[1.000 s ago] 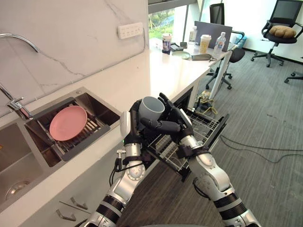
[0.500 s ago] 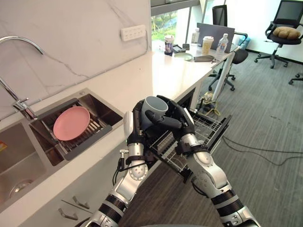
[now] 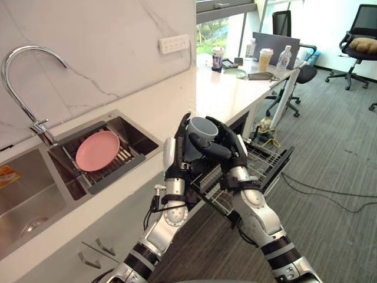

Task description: Walk over to the sink, pick up the cup, carry it to the dishwasher, place the cup inside the dishwasher, then close the dishwasher door

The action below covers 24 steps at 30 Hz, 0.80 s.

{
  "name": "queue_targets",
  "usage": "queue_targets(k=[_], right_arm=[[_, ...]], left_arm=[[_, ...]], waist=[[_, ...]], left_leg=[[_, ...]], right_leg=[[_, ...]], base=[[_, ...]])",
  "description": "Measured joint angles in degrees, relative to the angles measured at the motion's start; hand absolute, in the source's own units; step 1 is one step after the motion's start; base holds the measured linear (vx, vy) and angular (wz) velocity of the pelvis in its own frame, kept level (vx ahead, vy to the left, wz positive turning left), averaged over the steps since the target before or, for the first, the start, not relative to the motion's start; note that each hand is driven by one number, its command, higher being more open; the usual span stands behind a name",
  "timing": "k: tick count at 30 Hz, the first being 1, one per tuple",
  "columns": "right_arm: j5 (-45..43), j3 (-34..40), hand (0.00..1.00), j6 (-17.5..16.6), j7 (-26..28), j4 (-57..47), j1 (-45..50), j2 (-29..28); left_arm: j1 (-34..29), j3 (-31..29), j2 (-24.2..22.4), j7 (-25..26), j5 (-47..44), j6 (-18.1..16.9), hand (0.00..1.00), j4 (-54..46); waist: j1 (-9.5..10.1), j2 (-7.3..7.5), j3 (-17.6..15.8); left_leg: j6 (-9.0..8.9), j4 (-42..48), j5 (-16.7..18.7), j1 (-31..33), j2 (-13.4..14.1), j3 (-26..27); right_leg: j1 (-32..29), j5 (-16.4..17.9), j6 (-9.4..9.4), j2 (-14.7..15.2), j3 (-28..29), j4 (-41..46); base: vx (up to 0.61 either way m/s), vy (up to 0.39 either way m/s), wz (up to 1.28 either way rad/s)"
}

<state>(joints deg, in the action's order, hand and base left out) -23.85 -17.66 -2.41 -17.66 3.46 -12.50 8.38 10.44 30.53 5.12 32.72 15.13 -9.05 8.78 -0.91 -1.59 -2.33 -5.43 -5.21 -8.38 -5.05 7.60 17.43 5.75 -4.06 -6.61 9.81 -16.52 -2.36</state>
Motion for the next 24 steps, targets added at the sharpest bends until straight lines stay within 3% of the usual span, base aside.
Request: queue_targets(k=[5,11,13,20,24], right_arm=[[4.62,4.39,0.00,-0.04,-7.64,0.16,-0.39,-0.76],[8.44,11.48,0.00,-0.05,-15.40,0.14,-0.39,-0.66],[9.88,14.39,0.00,-0.05,-17.71,0.14,-0.31,-0.63],[12.81,23.38,0.00,-0.20,-18.11,0.06,2.16,0.14],[12.12,26.22,0.00,-0.19,-11.74,0.64,5.18,1.37]], left_arm=[[0.05,3.78,-0.06,-2.14,-0.05,-1.87,1.00,-1.77],[-0.06,4.14,-0.13,-3.22,-0.11,-2.87,1.00,-5.08],[-0.13,4.93,-0.09,-3.69,-0.70,-4.72,1.00,-8.54],[-3.21,4.77,0.00,-10.42,-6.46,-8.99,1.00,-13.50],[-10.56,4.89,1.10,-20.88,-12.44,-5.61,1.00,-13.35]], waist=[[0.00,0.00,0.00],[-0.18,0.00,0.01],[-0.19,0.00,0.00],[-0.28,0.00,0.00],[-0.89,0.01,0.00]], left_leg=[[0.00,0.01,0.00,0.31,-0.01,-0.18],[0.02,-0.03,-0.05,0.44,-0.02,-0.47],[0.03,-0.05,-0.08,0.54,-0.05,-0.67],[0.04,-0.09,-0.09,0.90,-0.28,-1.24],[0.11,-0.09,-0.14,2.14,-0.43,-1.92]], right_leg=[[0.01,-0.10,-0.04,-0.09,-0.15,-0.25],[0.13,-0.10,-0.05,-0.10,-0.41,-0.22],[0.13,-0.08,-0.06,-0.08,-0.59,-0.18],[0.11,0.13,-0.32,0.16,-1.10,-0.07],[-0.59,0.31,-0.57,0.28,-1.66,-0.08]], base=[[0.00,-0.001,0.01],[0.00,-0.001,0.01],[0.00,-0.003,0.04],[0.00,-0.002,0.04],[0.01,-0.007,0.08]])
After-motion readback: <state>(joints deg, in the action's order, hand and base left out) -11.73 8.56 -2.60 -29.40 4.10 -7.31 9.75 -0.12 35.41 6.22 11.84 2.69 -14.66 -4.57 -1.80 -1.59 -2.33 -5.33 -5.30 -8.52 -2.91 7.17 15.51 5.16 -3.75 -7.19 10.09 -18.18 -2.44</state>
